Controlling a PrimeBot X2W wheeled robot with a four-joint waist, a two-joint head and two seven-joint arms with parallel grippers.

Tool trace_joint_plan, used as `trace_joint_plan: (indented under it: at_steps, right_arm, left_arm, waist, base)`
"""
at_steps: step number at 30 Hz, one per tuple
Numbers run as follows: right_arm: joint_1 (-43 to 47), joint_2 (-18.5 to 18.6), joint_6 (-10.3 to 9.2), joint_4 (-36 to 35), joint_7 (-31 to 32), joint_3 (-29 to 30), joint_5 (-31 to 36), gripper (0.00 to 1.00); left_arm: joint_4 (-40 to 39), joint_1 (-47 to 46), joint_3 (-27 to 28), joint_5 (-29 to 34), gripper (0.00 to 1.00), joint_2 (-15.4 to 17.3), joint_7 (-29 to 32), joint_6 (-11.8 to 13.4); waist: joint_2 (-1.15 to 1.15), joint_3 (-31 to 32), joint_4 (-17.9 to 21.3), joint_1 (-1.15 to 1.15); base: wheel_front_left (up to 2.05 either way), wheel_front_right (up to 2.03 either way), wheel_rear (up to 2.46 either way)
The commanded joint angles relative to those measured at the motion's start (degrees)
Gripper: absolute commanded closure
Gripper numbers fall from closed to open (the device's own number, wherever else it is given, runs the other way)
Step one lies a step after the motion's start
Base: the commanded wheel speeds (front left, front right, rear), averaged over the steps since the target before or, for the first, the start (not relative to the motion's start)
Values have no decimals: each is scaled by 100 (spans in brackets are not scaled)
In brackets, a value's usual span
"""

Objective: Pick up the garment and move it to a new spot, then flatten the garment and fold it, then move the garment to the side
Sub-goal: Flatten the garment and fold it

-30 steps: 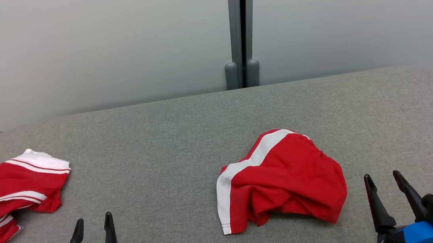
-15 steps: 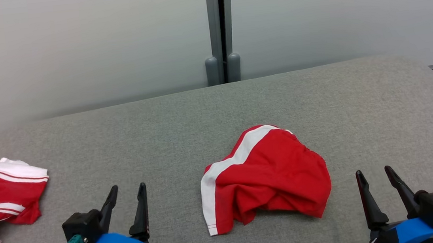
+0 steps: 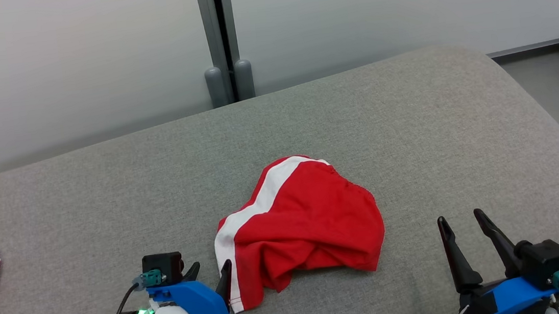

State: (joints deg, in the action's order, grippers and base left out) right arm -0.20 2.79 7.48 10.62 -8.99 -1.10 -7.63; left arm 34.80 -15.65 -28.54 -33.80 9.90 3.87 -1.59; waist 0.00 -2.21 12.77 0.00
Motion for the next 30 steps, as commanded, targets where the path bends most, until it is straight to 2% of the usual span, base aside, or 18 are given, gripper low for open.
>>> trace_joint_plan:
  at_steps: [1, 6, 9, 10, 11, 17, 24, 30]
  right_arm:
    - [-95, 19, 3, -13, -31, -29, -14, 0]
    - [-130, 20, 3, -23, -57, -77, -33, 0]
    - [-94, 20, 3, 4, -79, -63, -42, 0]
    - [-92, 19, 3, 12, -71, -62, -48, 0]
    - [-90, 20, 3, 19, -77, -61, -50, 0]
    - [-120, 18, 3, 44, -114, -5, -91, 0]
    - [-115, 21, 3, 18, -77, 57, -58, 0]
    - [-81, 19, 3, -19, -27, 106, -5, 0]
  left_arm:
    - [143, -188, 40, -92, 0, -57, 121, 35]
    - [607, -377, 92, -204, 0, -156, 356, 154]
    - [803, -428, 62, -292, 0, -243, 465, 62]
    - [841, -433, 44, -327, 69, -271, 478, -15]
    - [869, -444, 38, -345, 100, -290, 443, -69]
    - [682, -594, 284, -468, 100, -303, -272, -158]
    - [-8, -1141, 501, -260, 100, -189, -1307, -161]
    - [-642, -1970, 589, -37, 100, -55, -1590, -148]
  waist:
    - [0, -109, 111, 0]
    - [0, -199, 256, 0]
    - [0, -221, 291, 0]
    - [0, -229, 295, 0]
    - [0, -233, 296, 0]
    - [0, -233, 128, 0]
    - [0, -114, -231, 0]
    - [0, 41, -439, 0]
  base:
    - [0, 0, 0]
    - [0, 0, 0]
    - [0, 0, 0]
    - [0, 0, 0]
    - [0, 0, 0]
    - [0, 0, 0]
    - [0, 0, 0]
    - [0, 0, 0]
